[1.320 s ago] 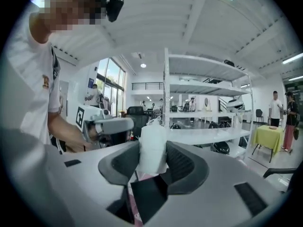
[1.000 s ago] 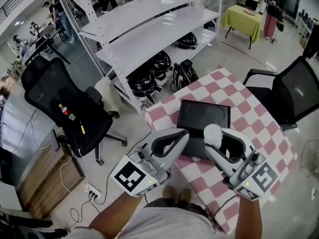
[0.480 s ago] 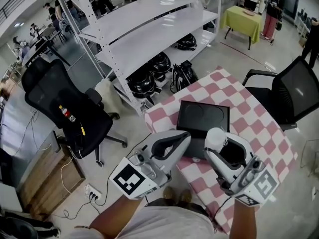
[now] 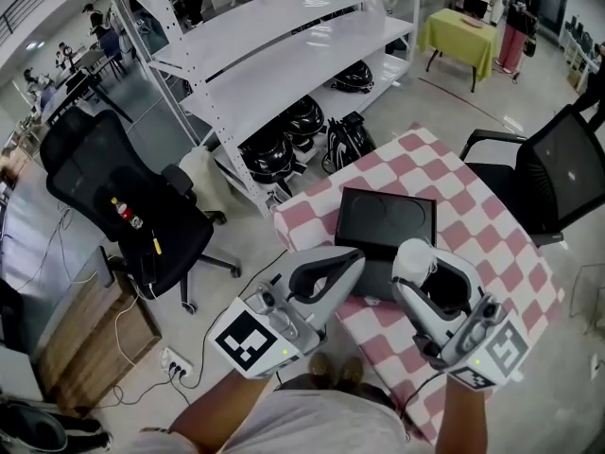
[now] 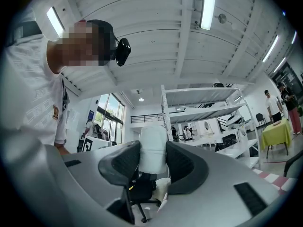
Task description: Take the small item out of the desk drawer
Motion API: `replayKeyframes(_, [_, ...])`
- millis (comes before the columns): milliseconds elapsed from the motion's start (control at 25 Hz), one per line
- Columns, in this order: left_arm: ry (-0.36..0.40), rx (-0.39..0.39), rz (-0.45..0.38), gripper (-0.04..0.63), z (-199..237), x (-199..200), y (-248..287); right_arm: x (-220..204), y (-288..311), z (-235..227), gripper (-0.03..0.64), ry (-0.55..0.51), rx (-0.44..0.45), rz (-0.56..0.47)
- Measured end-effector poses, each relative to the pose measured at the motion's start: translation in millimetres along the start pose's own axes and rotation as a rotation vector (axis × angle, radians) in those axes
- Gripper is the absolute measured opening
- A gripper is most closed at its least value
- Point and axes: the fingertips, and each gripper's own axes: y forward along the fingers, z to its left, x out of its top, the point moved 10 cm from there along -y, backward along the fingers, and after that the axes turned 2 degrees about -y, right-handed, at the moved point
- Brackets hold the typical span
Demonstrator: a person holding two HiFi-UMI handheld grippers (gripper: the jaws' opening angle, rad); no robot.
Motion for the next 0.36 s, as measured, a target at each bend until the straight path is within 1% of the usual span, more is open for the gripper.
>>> replayKeyframes(360, [0.0, 0.004, 0.009, 0.015, -0.9, 2.4, -2.7, 1.0, -0.2, 1.5, 0.17, 0.006, 0.003, 0.004])
